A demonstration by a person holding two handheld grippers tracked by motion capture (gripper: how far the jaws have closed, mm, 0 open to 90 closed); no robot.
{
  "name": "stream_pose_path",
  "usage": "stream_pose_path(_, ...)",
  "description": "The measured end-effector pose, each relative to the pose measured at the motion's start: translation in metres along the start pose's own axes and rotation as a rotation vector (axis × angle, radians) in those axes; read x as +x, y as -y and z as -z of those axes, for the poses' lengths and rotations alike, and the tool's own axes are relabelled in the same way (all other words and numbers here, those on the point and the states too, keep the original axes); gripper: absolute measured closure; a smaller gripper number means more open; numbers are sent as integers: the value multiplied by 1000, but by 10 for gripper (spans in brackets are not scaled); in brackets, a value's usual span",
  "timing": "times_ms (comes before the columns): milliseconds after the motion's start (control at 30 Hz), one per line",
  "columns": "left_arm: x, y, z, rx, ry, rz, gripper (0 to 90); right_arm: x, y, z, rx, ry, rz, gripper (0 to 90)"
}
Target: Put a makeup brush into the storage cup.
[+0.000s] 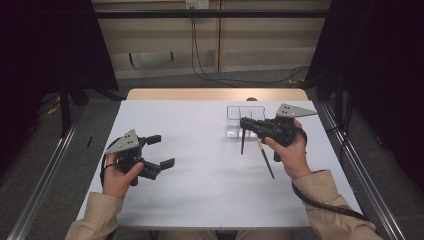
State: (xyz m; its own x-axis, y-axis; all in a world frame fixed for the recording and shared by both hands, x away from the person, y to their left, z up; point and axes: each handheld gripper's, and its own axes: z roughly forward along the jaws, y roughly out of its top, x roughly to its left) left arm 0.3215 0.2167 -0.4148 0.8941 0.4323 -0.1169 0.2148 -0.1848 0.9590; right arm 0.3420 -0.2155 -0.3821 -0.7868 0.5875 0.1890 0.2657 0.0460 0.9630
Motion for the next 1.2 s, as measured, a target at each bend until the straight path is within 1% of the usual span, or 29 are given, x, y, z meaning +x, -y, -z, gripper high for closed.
stream_pose_path(233, 1, 5, 7, 12, -18, 6, 0, -7, -5, 3, -8, 22, 0, 850)
stream_pose_path(433, 0, 6, 11, 24, -13, 0, 0, -14, -11, 4, -18, 43, -4, 850)
stream_pose_path(600, 1, 9, 15, 15, -13, 9, 0, -18, -19, 2, -15, 58, 5, 850)
stream_pose_path(700, 1, 12, 16, 18, -11, 19, 0, -21, -25, 1, -21, 67, 10, 850)
stream_pose_path(900, 0, 15, 16, 22, -6, 25, 0, -28, -35, 0, -31, 92, 21, 849)
stream_pose_path(1200, 0, 18, 15, 27, -2, 30, 0, -42, -44, 2, -37, 148, 24, 849)
